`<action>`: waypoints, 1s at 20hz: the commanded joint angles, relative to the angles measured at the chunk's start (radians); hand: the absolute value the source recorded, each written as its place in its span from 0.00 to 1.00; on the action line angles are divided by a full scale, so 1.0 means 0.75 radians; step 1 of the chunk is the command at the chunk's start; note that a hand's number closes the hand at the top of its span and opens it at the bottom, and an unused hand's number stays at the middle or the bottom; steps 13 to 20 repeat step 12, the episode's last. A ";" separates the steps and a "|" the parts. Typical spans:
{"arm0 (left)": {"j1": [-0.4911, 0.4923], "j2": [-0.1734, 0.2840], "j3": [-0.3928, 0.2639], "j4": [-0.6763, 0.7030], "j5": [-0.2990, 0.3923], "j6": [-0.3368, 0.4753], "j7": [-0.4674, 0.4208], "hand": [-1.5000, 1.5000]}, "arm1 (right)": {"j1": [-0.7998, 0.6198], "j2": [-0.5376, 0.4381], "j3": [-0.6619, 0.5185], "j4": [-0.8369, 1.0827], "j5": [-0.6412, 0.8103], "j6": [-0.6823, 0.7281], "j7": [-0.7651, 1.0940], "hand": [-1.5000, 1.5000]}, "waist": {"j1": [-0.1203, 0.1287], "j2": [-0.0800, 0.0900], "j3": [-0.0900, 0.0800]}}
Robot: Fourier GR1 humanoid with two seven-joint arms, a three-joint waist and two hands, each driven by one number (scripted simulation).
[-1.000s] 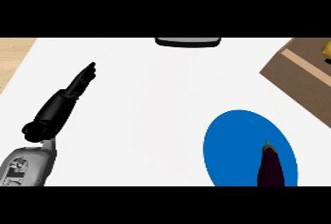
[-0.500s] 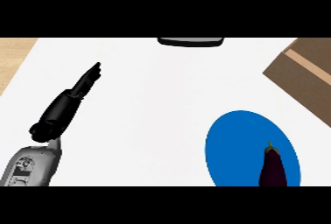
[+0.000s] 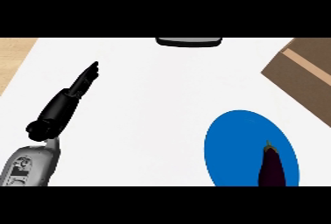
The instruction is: Pick the lemon from the plate and place it in the cardboard box
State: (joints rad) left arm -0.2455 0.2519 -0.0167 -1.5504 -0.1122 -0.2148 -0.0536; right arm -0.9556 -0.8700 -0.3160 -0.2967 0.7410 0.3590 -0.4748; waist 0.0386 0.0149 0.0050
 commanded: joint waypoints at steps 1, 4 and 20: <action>0.028 0.002 0.011 0.016 -0.006 0.008 -0.035 0.50 | -0.093 0.013 -0.299 0.085 -0.294 0.051 -0.037 0.00 | -0.011 -0.004 0.002; -0.016 0.000 -0.001 0.014 0.001 -0.008 0.015 0.50 | -0.130 -0.006 -0.471 0.192 -0.449 0.053 0.098 0.00 | -0.013 0.003 0.002; -0.015 -0.012 0.005 0.030 -0.007 -0.001 -0.024 0.50 | 0.032 -0.151 -0.639 0.248 -0.606 0.012 0.122 0.00 | 0.007 0.015 0.002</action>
